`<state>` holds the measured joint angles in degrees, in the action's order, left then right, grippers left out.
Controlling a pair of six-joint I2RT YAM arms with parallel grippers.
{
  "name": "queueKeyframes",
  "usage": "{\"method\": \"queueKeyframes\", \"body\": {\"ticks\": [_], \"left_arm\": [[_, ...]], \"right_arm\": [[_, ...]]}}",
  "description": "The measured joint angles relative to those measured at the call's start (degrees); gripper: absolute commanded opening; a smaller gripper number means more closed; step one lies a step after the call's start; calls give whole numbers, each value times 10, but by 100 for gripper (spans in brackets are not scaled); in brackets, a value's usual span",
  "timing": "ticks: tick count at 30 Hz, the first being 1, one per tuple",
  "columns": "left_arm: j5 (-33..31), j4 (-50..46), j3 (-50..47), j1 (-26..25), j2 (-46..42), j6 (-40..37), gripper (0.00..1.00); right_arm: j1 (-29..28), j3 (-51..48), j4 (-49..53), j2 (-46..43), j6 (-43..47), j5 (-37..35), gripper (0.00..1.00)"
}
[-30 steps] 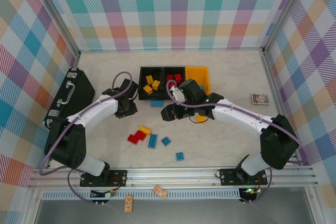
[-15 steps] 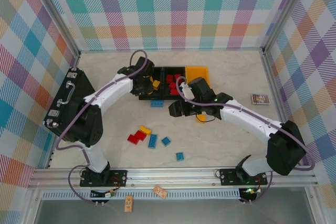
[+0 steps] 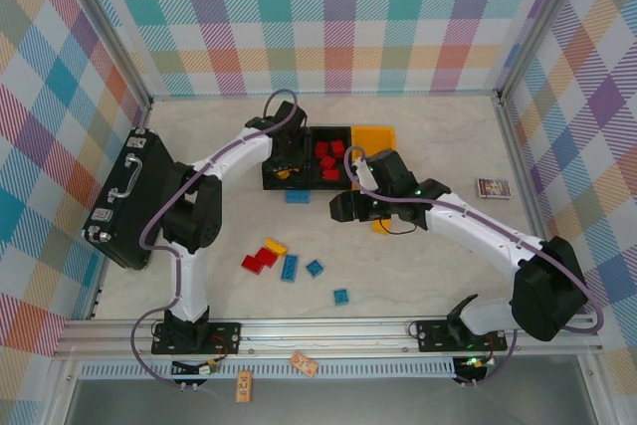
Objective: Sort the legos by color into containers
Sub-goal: Place the lego in the container, then pick up the lego from the center of the table.
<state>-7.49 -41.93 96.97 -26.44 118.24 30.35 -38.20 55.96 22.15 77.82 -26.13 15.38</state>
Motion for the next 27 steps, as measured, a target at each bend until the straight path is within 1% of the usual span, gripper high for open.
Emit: {"method": "queueKeyframes", "body": {"ticks": [5,12,21,27], "left_arm": [[2,0,4,0,5,0,40],[7,1,8,-1,5,2,49],[11,3,2,-2,-6,2,51],[25,7,-46,-11,-80,1,51]], "right_arm": [[0,0,0,0,0,0,62],[0,0,0,0,0,0,62],[2,0,3,-5,0,-9,63],[9,0,21,-12,0,-20,64]]}}
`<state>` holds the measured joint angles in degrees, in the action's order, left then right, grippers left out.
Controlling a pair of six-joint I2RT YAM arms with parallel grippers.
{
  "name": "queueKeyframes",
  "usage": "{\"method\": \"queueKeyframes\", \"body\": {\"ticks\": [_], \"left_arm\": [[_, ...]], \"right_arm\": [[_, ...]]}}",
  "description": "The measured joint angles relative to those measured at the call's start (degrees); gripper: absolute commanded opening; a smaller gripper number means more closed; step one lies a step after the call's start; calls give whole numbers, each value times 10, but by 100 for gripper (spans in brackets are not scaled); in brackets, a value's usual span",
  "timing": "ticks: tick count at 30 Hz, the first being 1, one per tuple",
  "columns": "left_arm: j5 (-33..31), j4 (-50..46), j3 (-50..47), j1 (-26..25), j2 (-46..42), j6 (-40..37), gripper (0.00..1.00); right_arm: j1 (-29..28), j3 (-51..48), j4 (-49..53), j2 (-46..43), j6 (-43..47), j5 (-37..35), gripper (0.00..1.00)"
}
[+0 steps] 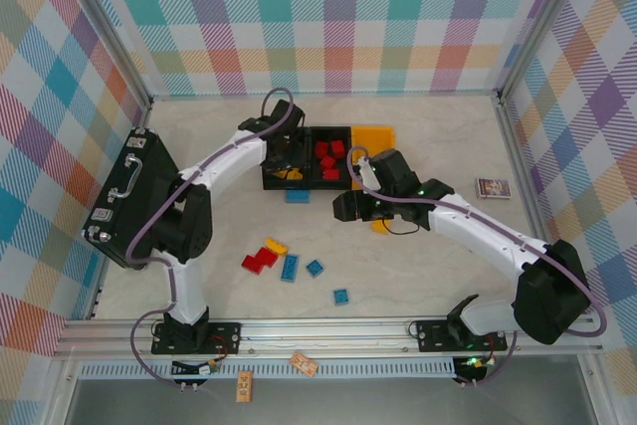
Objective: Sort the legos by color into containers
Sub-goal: Pick up the lego from the center of the table.
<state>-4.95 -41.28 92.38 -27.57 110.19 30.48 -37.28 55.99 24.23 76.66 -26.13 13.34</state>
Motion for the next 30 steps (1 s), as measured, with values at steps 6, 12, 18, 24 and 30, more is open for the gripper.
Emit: {"method": "queueKeyframes", "body": {"ticks": [6,12,18,24,30], "left_arm": [[30,24,-60,-8,-73,-11,53],[89,74,-158,-19,-137,-29,55],[137,121,-257,-47,-193,-33,55],[150,149,-310,-85,-235,-33,55],[145,162,-333,-108,-244,-32,55]], "right_arm": [[15,5,33,0,-7,-31,65],[46,18,85,0,-30,-82,85],[78,18,131,5,-53,-127,83],[81,19,145,44,-69,-144,82],[81,24,146,94,-83,-145,79]]}}
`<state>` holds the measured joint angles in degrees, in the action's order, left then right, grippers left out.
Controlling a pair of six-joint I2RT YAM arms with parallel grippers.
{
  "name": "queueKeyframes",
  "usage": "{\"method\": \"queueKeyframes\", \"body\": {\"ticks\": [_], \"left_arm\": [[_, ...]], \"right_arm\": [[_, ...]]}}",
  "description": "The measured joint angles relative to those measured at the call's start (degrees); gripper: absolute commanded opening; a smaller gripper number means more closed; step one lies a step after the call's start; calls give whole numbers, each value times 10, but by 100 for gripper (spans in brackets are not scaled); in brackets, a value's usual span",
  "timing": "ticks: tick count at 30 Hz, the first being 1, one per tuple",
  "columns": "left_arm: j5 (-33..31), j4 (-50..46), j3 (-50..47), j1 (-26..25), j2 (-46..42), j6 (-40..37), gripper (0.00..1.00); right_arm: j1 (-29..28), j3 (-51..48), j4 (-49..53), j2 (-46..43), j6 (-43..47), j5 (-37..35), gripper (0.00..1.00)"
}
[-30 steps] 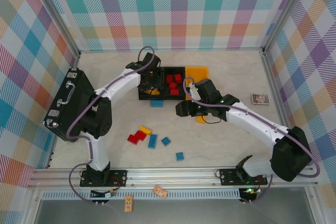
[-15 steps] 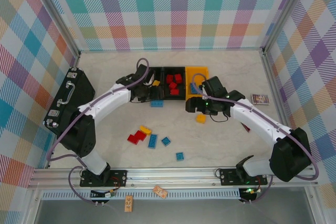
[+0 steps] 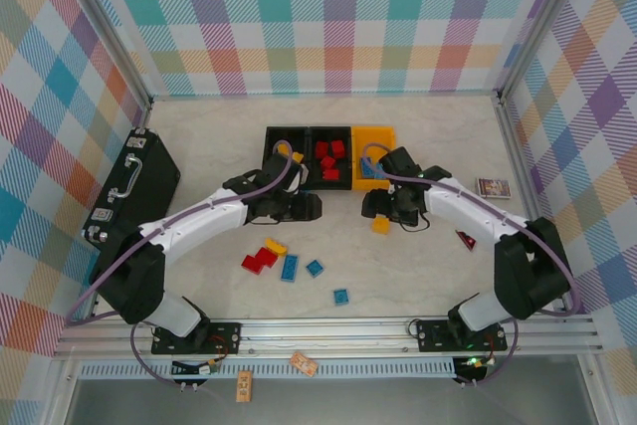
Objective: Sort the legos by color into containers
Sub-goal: Pick up the lego from the center of the table.
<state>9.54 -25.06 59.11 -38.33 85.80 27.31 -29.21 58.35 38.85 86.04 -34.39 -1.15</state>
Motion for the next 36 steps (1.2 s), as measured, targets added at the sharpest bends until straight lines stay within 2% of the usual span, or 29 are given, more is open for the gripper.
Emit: {"method": "queueKeyframes", "body": {"ticks": [6,15,18,25,31,36], "left_arm": [[-7,0,-8,-12,0,1,55],[-19,2,-8,-25,6,3,55],[-21,2,-8,-26,15,4,55],[-21,6,-8,-28,30,7,54],[-28,17,-9,-29,33,20,55],[-46,30,-47,-29,4,45,55]], "right_arm": [[0,13,0,45,-13,-4,77],[0,17,-2,101,-26,-3,65],[0,18,-3,109,-28,-1,59],[-1,21,-2,119,-23,2,34],[-9,40,3,118,-13,1,31],[-23,75,16,109,-3,2,30]]}}
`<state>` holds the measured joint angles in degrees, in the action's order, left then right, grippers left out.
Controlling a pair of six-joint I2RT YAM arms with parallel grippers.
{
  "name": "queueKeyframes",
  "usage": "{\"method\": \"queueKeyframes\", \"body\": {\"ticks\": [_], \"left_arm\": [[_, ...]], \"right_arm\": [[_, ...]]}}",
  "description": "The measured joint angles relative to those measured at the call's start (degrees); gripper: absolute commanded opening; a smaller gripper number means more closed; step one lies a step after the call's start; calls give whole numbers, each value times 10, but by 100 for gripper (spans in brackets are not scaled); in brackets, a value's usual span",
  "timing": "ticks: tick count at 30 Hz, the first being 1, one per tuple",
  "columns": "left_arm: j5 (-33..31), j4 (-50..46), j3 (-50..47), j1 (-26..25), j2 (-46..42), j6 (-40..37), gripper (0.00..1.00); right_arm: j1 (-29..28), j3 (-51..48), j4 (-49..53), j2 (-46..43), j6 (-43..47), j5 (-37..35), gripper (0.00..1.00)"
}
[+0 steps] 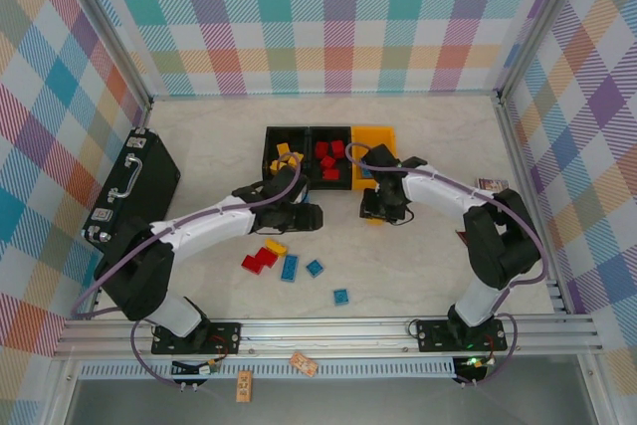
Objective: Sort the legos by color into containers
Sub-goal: Pick up the lego from the center of the table, then place the lego in the container.
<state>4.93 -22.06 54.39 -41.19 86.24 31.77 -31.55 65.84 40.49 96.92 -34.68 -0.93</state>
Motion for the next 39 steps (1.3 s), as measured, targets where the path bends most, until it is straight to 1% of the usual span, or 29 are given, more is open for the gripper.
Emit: {"method": "queueKeyframes", "body": {"ticks": [7,13,20,27,31,36,39], "left_arm": [[-35,-3,-55,0,-82,37,55],[-68,-21,-90,7,-152,70,56],[-100,-81,-125,31,-215,117,56],[-123,-139,-145,45,-267,155,56],[-128,-154,-156,46,-283,167,56],[-128,-159,-160,46,-286,175,56],[-128,-159,-160,46,-286,178,56]], "right_arm": [[-27,86,16,2,17,5,30],[-50,190,28,47,34,17,30],[-71,330,51,148,54,34,31],[-74,482,77,250,69,49,31],[-74,579,94,313,76,59,32],[-74,726,119,410,86,75,33],[-74,787,123,453,88,79,35]]}}
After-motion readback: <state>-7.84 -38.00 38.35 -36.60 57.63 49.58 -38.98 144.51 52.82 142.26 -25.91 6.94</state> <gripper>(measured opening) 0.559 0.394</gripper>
